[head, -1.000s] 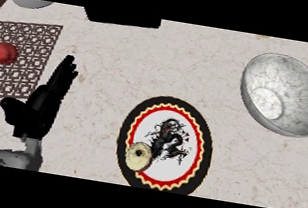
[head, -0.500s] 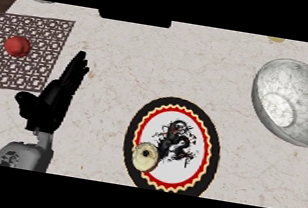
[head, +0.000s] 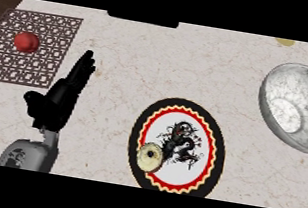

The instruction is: Pick the can from the plate and place it in the bowl

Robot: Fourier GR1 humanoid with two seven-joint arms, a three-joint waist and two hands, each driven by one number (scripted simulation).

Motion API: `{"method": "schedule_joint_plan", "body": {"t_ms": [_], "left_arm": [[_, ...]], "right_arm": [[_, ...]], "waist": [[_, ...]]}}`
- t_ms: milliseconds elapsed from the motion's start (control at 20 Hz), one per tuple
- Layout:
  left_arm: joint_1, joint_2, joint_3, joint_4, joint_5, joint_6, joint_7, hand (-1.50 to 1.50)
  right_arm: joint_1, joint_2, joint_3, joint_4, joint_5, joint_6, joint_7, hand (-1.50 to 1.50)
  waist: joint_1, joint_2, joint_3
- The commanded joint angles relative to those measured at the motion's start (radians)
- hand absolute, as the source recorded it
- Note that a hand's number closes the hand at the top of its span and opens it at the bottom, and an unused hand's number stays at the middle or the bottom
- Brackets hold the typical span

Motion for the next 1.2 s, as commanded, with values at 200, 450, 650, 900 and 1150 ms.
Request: {"method": "schedule_joint_plan", "body": {"t_ms": [200, 450, 650, 900, 1150], "left_arm": [[-0.011, -0.002, 0.003, -0.011, 0.003, -0.007, 0.016, 0.00], [0.008, -0.007, -0.008, 0.000, -0.006, -0.012, 0.001, 0.00], [-0.091, 0.025, 0.029, 0.003, 0.007, -0.022, 0.074, 0.00], [-0.043, -0.003, 0.012, -0.003, -0.004, -0.004, 0.032, 0.00], [-0.050, 0.011, 0.043, 0.047, 0.030, -0.037, 0.002, 0.00]], "right_arm": [[-0.300, 0.148, 0.204, 0.385, 0.301, -0.084, -0.102, 1.50], [-0.470, 0.266, 0.275, 0.659, 0.453, -0.146, -0.203, 1.50], [-0.498, 0.265, 0.342, 0.811, 0.539, -0.089, -0.288, 1.50], [-0.580, 0.331, 0.397, 0.977, 0.561, 0.030, -0.307, -1.50], [-0.645, 0.342, 0.375, 1.076, 0.503, 0.120, -0.429, -1.50]], "waist": [[0.006, 0.001, 0.001], [0.009, 0.002, 0.001], [0.002, 0.004, 0.001], [0.006, 0.003, 0.001], [-0.001, 0.005, 0.001]]}}
